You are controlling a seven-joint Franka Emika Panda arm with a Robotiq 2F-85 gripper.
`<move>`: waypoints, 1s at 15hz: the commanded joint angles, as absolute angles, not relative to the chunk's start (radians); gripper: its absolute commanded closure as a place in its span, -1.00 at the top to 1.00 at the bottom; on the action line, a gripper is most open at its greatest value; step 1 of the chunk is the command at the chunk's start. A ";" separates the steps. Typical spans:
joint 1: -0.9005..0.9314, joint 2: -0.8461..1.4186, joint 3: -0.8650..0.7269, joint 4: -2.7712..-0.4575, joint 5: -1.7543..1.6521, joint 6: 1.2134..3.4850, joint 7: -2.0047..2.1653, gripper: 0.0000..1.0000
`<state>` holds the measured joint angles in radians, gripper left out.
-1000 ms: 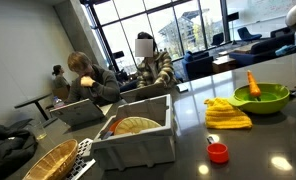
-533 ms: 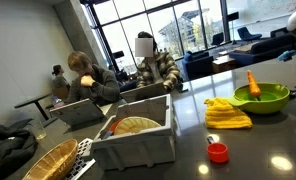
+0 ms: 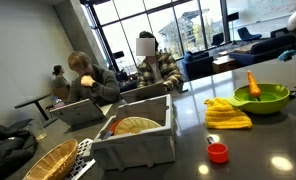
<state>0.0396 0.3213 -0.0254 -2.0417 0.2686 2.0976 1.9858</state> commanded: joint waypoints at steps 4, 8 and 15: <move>0.040 0.296 -0.035 -2.046 0.260 2.113 1.979 1.00; 0.035 0.284 -0.037 -2.041 0.264 2.106 1.967 1.00; 0.026 0.267 -0.048 -2.023 0.247 2.101 1.954 1.00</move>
